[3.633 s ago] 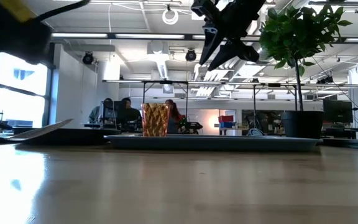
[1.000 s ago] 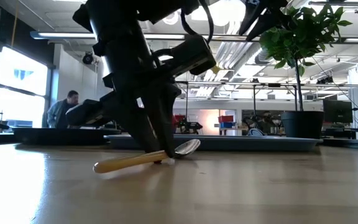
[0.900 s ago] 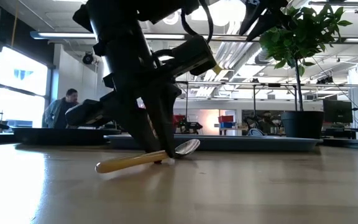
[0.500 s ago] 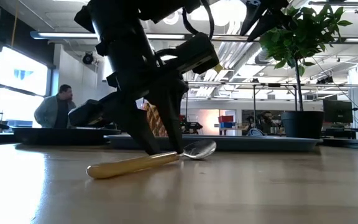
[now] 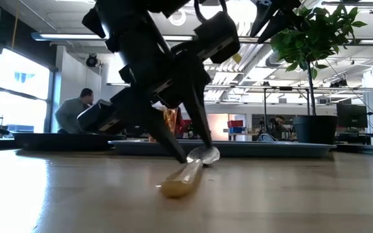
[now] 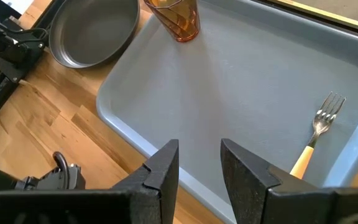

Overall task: Pick and place plate/cup/fork/spoon on tray
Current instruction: Put the orange spoon on the gray serving tray

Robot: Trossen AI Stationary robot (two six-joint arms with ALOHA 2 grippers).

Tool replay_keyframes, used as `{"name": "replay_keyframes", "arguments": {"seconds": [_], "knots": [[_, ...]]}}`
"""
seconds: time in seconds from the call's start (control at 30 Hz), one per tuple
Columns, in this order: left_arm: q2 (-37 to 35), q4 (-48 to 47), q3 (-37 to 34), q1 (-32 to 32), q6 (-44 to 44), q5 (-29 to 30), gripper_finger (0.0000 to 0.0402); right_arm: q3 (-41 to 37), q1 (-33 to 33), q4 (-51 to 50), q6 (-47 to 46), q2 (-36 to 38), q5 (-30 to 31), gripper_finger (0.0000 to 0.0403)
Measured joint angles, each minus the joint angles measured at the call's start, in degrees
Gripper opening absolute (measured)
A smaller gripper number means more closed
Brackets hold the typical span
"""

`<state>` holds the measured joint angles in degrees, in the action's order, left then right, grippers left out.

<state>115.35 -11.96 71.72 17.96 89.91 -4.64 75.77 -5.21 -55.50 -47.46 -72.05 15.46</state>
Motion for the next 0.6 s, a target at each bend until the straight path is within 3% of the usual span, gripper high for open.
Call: {"name": "replay_keyframes", "arguments": {"seconds": [0.6], "knots": [[-0.11,-0.14,0.00,0.62,-1.51,-3.36,0.0119,0.00,0.01,-0.01,0.02,0.00,-1.16,0.0110]]}}
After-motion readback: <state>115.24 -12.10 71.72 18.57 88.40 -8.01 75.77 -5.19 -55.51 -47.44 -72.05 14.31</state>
